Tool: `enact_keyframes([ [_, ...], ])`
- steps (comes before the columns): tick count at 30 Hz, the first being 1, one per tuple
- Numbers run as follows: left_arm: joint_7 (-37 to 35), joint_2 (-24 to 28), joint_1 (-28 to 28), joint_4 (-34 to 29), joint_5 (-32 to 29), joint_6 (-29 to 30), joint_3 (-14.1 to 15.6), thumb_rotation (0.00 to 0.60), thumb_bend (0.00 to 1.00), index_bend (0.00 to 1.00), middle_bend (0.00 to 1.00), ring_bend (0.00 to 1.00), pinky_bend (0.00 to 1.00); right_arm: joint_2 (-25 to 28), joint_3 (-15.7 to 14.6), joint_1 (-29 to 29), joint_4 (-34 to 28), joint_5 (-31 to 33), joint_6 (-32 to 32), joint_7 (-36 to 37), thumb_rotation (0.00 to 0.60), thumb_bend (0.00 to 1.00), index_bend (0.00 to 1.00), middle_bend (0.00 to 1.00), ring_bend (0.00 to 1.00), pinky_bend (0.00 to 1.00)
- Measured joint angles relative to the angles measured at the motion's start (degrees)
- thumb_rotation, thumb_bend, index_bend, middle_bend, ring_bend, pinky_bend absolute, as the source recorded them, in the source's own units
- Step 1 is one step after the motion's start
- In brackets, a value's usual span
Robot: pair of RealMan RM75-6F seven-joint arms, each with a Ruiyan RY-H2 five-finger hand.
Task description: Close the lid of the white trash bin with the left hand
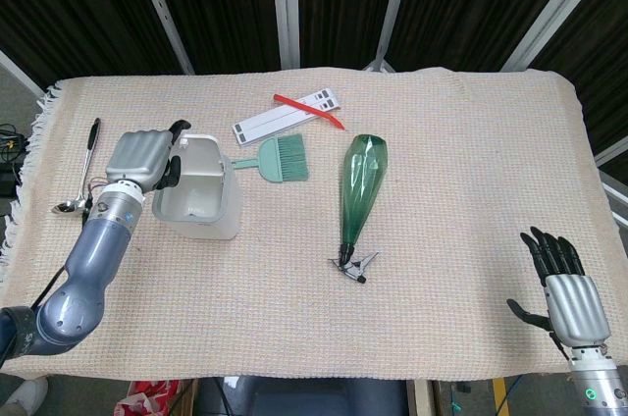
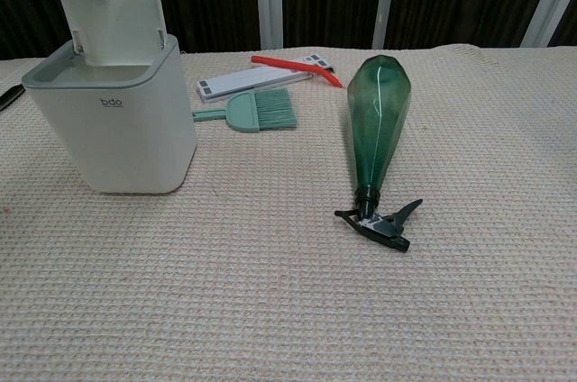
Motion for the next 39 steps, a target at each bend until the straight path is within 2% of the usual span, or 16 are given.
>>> enact_keyframes([
  [6, 0.3, -1.4, -2.0, 0.8, -1.6, 0.9, 1.2, 0.600, 0.68, 0.18, 1.00, 0.91, 1.00, 0.2, -0.2, -0.2, 0.1, -0.3, 0.4, 0.2, 0.600, 0.21, 0.00, 0.00, 0.00, 0.00],
  [12, -0.8, -0.2, -2.2, -0.6, -1.6, 0.5, 1.3, 0.600, 0.69, 0.18, 1.00, 0.91, 1.00, 0.3, -0.1, -0.4, 0.1, -0.2, 0.8, 0.3, 0.600, 0.21, 0.00, 0.00, 0.00, 0.00],
  [18, -0.7, 3.8, -2.4, -3.9, -2.2, -1.1, 1.6, 0.600, 0.69, 0.18, 1.00, 0.91, 1.00, 0.4, -0.2, -0.6, 0.1, -0.5, 1.1, 0.2, 0.600, 0.21, 0.00, 0.00, 0.00, 0.00],
  [29, -0.2, 11.1, -2.8, -9.2, -5.6, -9.3, 4.3, 0.600, 0.69, 0.19, 1.00, 0.92, 1.00, 0.4, -0.3, -0.7, -0.2, -0.9, 1.4, 0.0, 0.600, 0.21, 0.00, 0.00, 0.00, 0.00],
  [39, -0.4, 16.1, -2.7, -13.6, -3.0, -13.1, 8.1, 0.600, 0.70, 0.18, 1.00, 0.92, 1.00, 0.4, -0.3, -0.8, -0.2, -0.7, 1.2, 0.0, 0.600, 0.21, 0.00, 0.00, 0.00, 0.00],
])
